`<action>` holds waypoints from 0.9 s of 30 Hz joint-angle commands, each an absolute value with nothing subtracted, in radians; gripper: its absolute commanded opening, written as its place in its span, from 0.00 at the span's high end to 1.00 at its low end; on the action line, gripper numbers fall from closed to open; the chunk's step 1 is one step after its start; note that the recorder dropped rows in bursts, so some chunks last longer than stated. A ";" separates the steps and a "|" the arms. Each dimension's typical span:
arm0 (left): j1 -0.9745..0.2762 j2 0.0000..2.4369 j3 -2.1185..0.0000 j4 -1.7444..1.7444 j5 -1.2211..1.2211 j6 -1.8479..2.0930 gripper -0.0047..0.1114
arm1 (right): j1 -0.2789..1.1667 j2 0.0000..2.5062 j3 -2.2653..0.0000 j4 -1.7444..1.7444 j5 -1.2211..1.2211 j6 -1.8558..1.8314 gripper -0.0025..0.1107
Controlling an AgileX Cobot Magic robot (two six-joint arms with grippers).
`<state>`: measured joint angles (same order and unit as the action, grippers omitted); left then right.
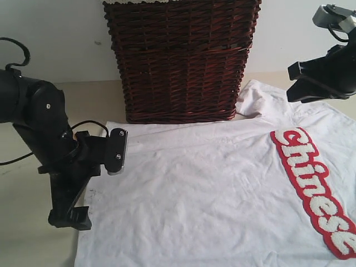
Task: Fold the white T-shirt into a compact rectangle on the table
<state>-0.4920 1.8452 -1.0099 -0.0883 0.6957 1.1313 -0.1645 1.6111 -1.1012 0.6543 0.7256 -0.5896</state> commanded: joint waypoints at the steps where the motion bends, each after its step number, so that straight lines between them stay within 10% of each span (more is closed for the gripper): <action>1: -0.489 1.860 -1.018 -0.060 0.624 1.092 0.06 | -0.163 1.601 -1.107 0.646 0.712 -0.602 0.70; 27: -0.489 1.920 -1.016 -0.055 0.672 1.092 0.06 | -0.163 1.601 -1.107 0.646 0.728 -0.608 0.70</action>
<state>-0.4920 1.9112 -1.0159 -0.0593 0.6430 1.0993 -0.1645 1.6111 -1.1012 0.6543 0.7238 -0.5957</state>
